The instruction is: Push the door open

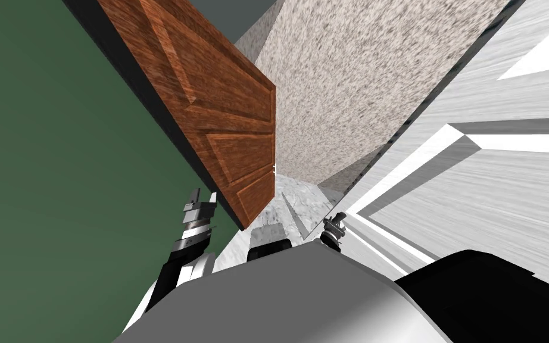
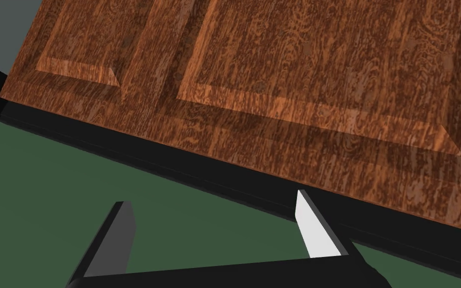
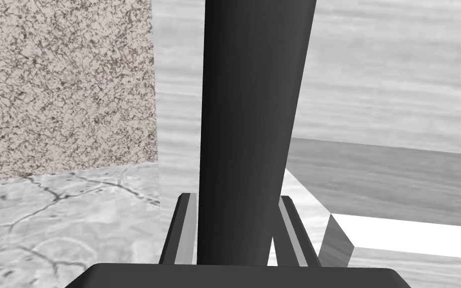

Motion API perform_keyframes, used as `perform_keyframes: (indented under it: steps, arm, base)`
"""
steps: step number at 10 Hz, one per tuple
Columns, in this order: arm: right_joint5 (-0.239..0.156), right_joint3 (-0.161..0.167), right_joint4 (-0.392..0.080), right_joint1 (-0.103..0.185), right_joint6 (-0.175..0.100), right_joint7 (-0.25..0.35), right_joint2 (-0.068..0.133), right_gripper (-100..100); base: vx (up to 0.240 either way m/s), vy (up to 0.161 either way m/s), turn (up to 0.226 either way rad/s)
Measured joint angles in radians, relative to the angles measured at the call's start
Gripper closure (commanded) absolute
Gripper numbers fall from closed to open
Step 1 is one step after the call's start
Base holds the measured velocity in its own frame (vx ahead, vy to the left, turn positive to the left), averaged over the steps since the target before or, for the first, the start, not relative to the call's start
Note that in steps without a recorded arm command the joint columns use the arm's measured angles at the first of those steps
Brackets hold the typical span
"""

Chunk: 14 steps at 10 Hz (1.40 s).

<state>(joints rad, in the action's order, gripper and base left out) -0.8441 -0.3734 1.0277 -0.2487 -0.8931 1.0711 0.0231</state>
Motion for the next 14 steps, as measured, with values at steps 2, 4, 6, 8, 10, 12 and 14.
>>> perform_keyframes:
  steps: [2, 4, 6, 8, 10, 12, 14]
  arm:
    - [-0.017, -0.022, 0.025, -0.018, 0.005, -0.008, -0.019, 100]
    - [-0.028, -0.042, 0.021, -0.026, -0.005, -0.008, -0.031, 100]
    - [-0.035, -0.047, 0.018, -0.029, -0.005, -0.007, -0.028, 100]
    - [-0.046, -0.057, 0.014, -0.030, -0.005, -0.008, -0.018, 100]
    - [-0.057, -0.072, -0.005, -0.024, -0.019, -0.006, -0.005, 100]
    - [-0.077, -0.093, 0.004, -0.034, -0.013, -0.006, 0.009, 100]
    - [-0.093, -0.111, 0.018, -0.049, -0.011, -0.013, 0.010, 100]
  base:
    - [0.201, -0.073, -0.083]
    - [0.156, -0.044, -0.043]
    - [0.106, -0.126, -0.023]
    - [0.147, -0.142, -0.042]
    - [0.143, -0.156, -0.034]
    - [0.163, -0.150, -0.061]
    - [0.144, -0.146, -0.044]
